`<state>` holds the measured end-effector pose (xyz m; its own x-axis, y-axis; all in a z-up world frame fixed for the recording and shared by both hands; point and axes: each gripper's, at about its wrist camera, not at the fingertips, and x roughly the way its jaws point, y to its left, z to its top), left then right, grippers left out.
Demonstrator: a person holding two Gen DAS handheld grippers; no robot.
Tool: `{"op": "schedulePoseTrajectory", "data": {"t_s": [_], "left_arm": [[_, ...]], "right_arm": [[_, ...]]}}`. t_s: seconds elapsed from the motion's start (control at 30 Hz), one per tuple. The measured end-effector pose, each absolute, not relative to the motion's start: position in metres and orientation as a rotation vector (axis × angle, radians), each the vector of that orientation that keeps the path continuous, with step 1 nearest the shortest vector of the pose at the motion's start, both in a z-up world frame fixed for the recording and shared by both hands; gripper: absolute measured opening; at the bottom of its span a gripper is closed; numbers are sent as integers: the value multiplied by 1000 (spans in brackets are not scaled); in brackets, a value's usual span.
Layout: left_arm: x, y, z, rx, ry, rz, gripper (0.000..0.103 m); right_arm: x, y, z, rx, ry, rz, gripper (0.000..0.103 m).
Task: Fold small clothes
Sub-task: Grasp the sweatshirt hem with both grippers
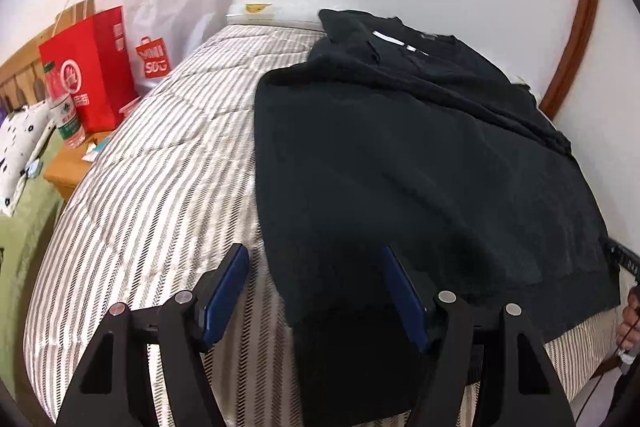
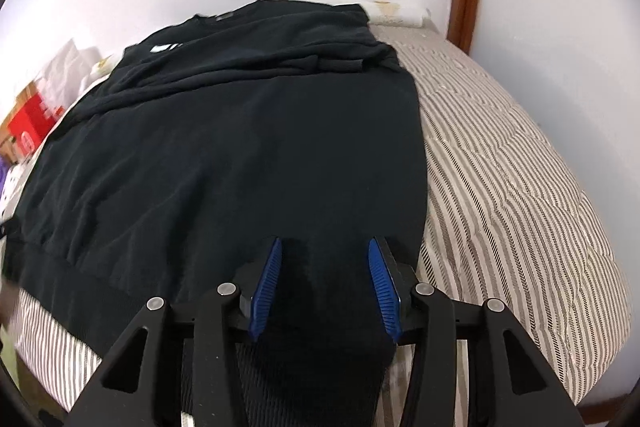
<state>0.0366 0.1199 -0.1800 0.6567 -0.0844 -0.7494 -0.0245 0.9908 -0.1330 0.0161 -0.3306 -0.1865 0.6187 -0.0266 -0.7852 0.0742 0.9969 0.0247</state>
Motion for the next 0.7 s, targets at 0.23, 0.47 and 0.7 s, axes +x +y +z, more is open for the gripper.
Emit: {"op": "schedulePoseTrajectory", "data": {"t_s": [0.23,0.47,0.7], "left_arm": [[40,118,-180,-143,858,-43,59],[47,112,-180,-166,854,-13,41],[44,116,-180,-175,840,12,10]], "right_arm": [[9,-344,-187,70,890,-123,45],[7,-340,-190,53,875,-111,47],[10,-341,-187,70,869,-67,8]]}}
